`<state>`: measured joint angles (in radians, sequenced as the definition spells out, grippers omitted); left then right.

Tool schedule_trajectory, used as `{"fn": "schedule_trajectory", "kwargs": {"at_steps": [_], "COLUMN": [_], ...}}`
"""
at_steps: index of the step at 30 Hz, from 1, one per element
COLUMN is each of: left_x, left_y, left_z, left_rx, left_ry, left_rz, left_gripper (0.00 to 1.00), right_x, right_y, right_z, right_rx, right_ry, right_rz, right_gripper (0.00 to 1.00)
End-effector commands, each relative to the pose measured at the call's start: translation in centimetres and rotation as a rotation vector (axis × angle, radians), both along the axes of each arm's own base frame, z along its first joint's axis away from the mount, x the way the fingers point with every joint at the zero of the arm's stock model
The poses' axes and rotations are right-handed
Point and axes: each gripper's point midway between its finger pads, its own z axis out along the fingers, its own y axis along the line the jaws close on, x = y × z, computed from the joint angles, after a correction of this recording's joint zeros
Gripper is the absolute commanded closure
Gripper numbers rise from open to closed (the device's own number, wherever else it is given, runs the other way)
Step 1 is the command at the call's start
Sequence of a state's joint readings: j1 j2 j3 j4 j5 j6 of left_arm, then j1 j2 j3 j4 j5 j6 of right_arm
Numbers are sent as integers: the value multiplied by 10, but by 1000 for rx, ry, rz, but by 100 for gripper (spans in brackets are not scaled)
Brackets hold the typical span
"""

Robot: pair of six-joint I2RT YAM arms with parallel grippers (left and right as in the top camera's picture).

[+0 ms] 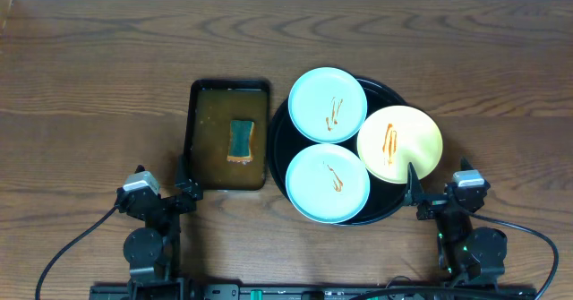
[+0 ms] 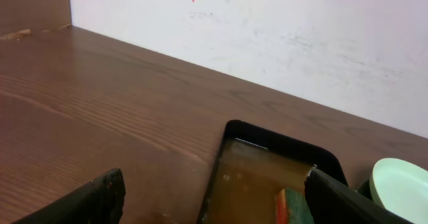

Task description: Clean dirty plates on tray and stack at the side

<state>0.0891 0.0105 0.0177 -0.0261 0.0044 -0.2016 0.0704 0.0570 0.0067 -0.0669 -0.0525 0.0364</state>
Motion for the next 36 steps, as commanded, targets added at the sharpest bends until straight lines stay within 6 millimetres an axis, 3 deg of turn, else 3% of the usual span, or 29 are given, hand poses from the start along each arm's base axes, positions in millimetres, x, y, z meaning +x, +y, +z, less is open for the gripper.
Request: {"fn": "schedule_trajectory", "kwargs": {"at_steps": [1,26,31,36], "left_x": [-2,-1,-3,-7], "left_y": [3,3,3,2], "left_z": [-18,-16,-16,-4], "left_rx": [17,17,-57,-85], "left_ry": [64,56,73,155], "left_rz": [14,14,23,29], "left_gripper": [13,13,13,13], "right_x": [0,1,0,-2], "right_y": [-2,-2,-2,-2], "right_z": [-2,5,3,17], "right_rx": [-7,-4,75,80], "right_ry": [4,-20,3,52], "right_rz": [-4,-6,-15,-19], "right_gripper": [1,1,1,1]}}
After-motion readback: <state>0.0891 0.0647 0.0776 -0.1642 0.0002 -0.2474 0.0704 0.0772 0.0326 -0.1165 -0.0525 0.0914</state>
